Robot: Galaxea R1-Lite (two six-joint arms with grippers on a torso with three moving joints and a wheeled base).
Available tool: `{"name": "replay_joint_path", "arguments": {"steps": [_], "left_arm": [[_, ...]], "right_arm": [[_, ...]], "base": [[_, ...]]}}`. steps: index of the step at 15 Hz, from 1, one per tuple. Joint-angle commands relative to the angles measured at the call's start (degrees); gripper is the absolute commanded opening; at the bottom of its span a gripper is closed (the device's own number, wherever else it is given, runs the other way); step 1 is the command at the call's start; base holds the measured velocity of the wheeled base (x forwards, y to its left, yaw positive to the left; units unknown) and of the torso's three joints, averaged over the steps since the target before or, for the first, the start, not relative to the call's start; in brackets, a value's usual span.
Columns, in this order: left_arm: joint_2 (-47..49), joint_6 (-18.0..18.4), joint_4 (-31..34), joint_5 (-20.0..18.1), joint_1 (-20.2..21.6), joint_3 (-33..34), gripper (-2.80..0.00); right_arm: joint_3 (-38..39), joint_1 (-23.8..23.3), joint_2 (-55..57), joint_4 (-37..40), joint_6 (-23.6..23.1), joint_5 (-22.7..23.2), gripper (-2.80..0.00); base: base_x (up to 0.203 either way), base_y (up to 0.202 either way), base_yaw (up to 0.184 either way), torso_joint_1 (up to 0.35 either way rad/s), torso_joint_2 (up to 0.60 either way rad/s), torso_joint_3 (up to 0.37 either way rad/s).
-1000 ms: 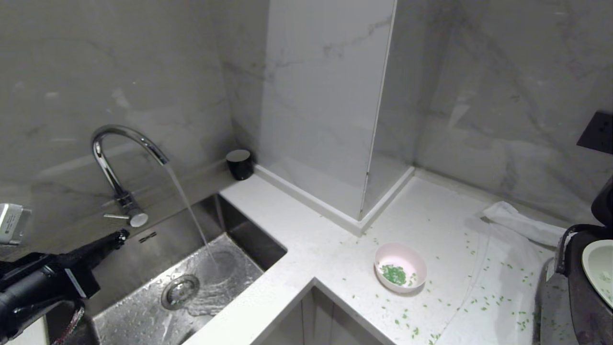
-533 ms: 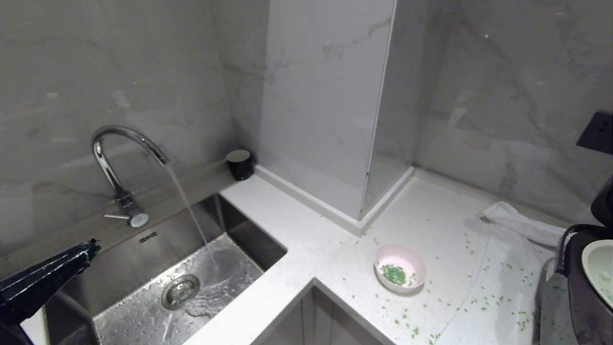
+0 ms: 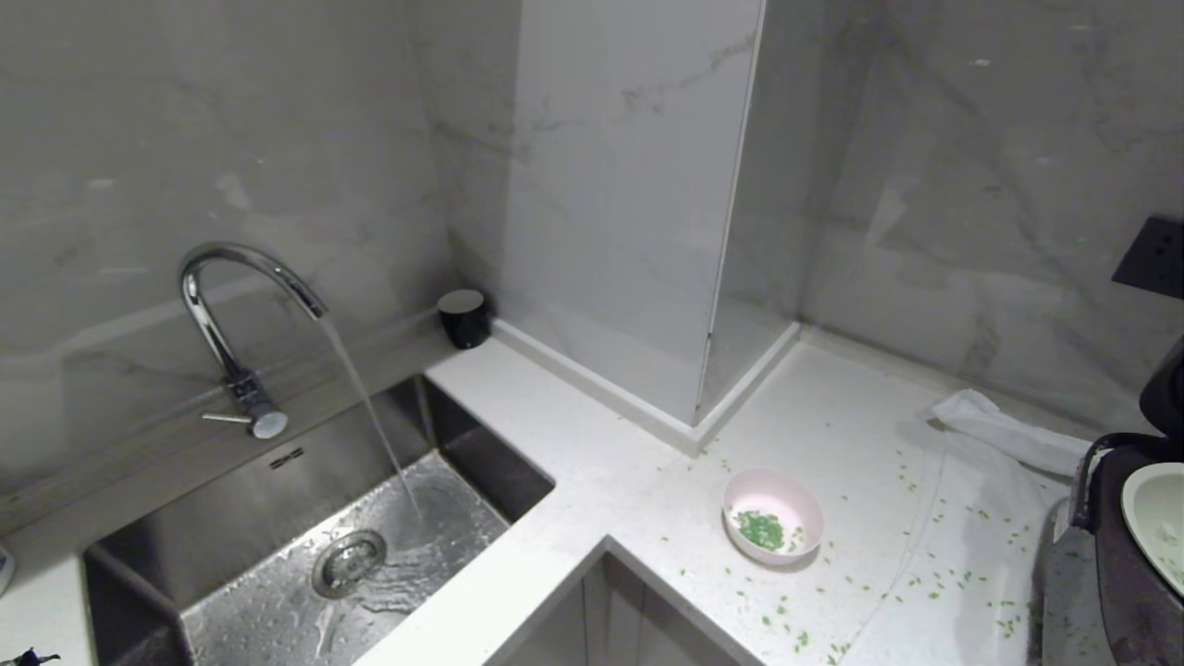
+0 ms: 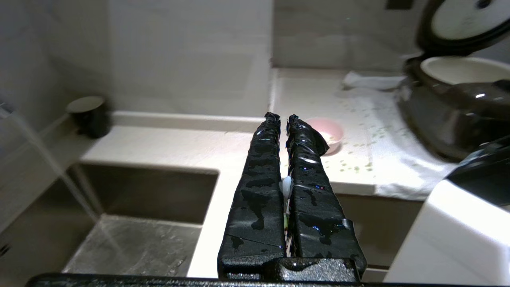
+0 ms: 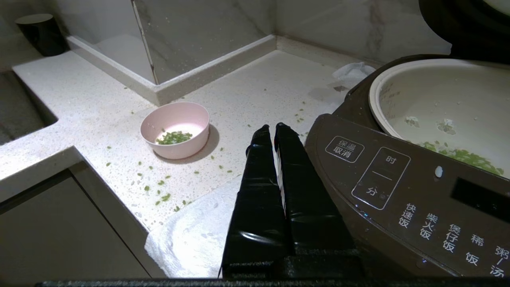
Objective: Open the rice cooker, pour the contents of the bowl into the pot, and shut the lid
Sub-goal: Pick up the bowl on the table
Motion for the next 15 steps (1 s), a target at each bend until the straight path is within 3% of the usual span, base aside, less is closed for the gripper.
{"name": "replay_joint_path", "arguments": {"steps": [1, 3, 4, 6, 8, 9, 15], "left_arm": [[-3.28, 2.98, 0.78, 3.2, -2.0, 1.49, -2.8], [-3.55, 3.24, 1.88, 4.08, -5.61, 0.78, -2.8], [-4.61, 3.44, 2.9, 5.11, -4.89, 1.32, -2.8], [-6.97, 4.6, 4.1, 13.98, -3.48, 4.0, -2.8], [-8.35, 5.98, 4.44, 26.1, -3.57, 6.64, -2.8], [-9.53, 6.26, 4.54, 28.52, -3.66, 8.5, -2.8], [-10.96, 8.02, 5.46, 33.23, -4.19, 19.44, -2.8]], "right_arm": [[0.09, 0.0, 0.0, -0.05, -0.01, 0.04, -2.8], [0.09, 0.0, 0.0, -0.05, -0.01, -0.04, -2.8], [0.09, 0.0, 0.0, -0.05, -0.01, -0.04, -2.8], [0.09, 0.0, 0.0, -0.05, -0.01, -0.04, -2.8], [0.09, 0.0, 0.0, -0.05, -0.01, -0.04, -2.8], [0.09, 0.0, 0.0, -0.05, -0.01, -0.04, -2.8], [0.09, 0.0, 0.0, -0.05, -0.01, -0.04, -2.8]], "base": [[0.0, 0.0, 0.0, 0.0, 0.0, 0.0], [0.0, 0.0, 0.0, 0.0, 0.0, 0.0], [0.0, 0.0, 0.0, 0.0, 0.0, 0.0], [0.0, 0.0, 0.0, 0.0, 0.0, 0.0], [0.0, 0.0, 0.0, 0.0, 0.0, 0.0], [0.0, 0.0, 0.0, 0.0, 0.0, 0.0], [0.0, 0.0, 0.0, 0.0, 0.0, 0.0]]}}
